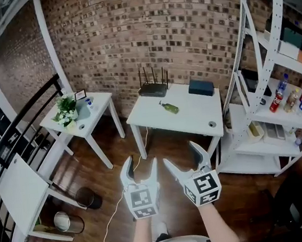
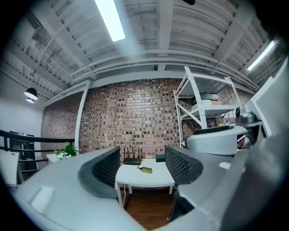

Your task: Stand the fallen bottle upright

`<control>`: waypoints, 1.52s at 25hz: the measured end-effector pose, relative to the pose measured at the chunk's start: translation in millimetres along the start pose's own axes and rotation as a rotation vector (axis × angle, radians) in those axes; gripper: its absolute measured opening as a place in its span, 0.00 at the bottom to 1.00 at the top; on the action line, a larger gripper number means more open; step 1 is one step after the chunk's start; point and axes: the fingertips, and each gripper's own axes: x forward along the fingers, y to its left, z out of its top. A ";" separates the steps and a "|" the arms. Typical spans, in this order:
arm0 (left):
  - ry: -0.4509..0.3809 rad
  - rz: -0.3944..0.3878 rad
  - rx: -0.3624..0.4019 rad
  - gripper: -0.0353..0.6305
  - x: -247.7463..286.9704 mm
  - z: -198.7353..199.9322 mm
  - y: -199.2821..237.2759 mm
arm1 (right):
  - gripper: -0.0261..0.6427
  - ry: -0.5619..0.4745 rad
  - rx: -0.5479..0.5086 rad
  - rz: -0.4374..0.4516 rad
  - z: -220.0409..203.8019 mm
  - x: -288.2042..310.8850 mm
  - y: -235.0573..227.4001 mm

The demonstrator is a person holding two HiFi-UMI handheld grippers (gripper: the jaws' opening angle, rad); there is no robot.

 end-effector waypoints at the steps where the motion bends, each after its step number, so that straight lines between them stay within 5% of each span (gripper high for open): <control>1: -0.017 -0.018 -0.004 0.53 15.7 6.5 9.1 | 0.62 -0.009 -0.007 -0.014 5.7 17.0 -3.9; 8: 0.019 -0.043 -0.051 0.52 106.3 -15.0 52.1 | 0.59 0.090 -0.042 -0.090 -16.0 102.6 -58.1; 15: 0.023 -0.042 -0.024 0.52 225.1 -12.1 55.1 | 0.58 0.066 0.000 -0.096 -22.5 195.7 -149.3; 20: 0.013 0.036 0.011 0.52 309.5 0.3 54.1 | 0.54 0.024 -0.190 -0.174 5.3 258.1 -239.7; 23: 0.012 0.069 0.028 0.52 346.1 1.2 54.1 | 0.54 0.002 -0.168 -0.200 6.2 283.3 -289.8; 28: 0.106 0.076 0.024 0.52 400.6 -31.7 65.7 | 0.54 0.162 -0.046 -0.131 -66.5 338.4 -318.9; 38: 0.196 -0.018 -0.060 0.51 565.1 -111.0 124.8 | 0.54 0.377 -0.115 -0.026 -139.8 490.6 -351.7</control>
